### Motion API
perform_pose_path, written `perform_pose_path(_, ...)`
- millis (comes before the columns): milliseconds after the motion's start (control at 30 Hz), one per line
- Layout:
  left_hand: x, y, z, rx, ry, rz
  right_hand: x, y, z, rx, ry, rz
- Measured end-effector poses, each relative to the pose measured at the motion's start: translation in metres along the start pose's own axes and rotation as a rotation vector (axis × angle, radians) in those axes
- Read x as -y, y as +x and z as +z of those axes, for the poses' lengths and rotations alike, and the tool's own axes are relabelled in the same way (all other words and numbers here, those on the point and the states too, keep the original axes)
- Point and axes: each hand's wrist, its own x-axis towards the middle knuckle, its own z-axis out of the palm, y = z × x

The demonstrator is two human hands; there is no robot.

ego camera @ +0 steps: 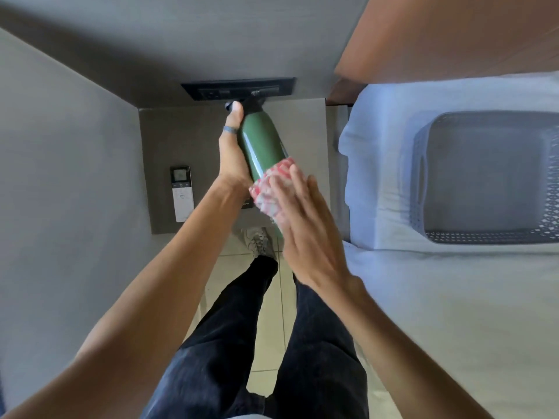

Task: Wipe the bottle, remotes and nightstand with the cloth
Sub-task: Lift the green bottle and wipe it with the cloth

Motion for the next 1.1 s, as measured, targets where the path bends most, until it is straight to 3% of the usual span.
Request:
perform_pose_path(67,0.012,-0.002,0.0,0.05,0.007,-0.044,-0.001,0.016,0.007,-0.009,-0.058,-0.005)
perform_pose_path(200,0.032,-0.002,-0.004,0.095,0.013,0.009,0.005,0.086,-0.008,-0.092,0.128,0.068)
perform_pose_path(267,0.023,0.003,-0.012,0.102,-0.014,0.013,0.001,0.067,0.004,-0.069,0.027,0.003)
perform_pose_path(333,0.013,0.01,-0.022,-0.013,-0.001,-0.02,-0.008,0.022,0.019,0.046,-0.078,-0.093)
perform_pose_path(400,0.007,0.023,-0.034,-0.18,0.119,0.025,-0.032,-0.012,0.024,0.167,-0.008,-0.082)
perform_pose_path(467,0.005,0.038,-0.04,-0.255,0.213,0.178,-0.066,-0.027,0.022,0.27,0.245,0.054)
perform_pose_path(533,0.006,0.049,-0.039,-0.222,0.39,0.357,-0.096,-0.032,0.016,0.349,0.6,0.299)
perform_pose_path(667,0.025,0.067,-0.037,0.115,0.848,0.561,-0.132,-0.025,0.019,0.254,1.464,0.793)
perform_pose_path(733,0.039,0.076,-0.038,0.236,1.06,0.598,-0.145,-0.015,0.032,0.211,1.756,0.815)
perform_pose_path(833,0.053,0.09,-0.05,0.286,1.344,0.676,-0.148,0.006,0.053,0.162,1.93,0.724)
perform_pose_path(1000,0.063,0.104,-0.056,0.39,1.404,0.78,-0.152,0.02,0.084,0.085,2.063,0.652)
perform_pose_path(1100,0.063,0.1,-0.068,0.347,1.386,0.763,-0.147,0.017,0.088,0.058,2.079,0.636)
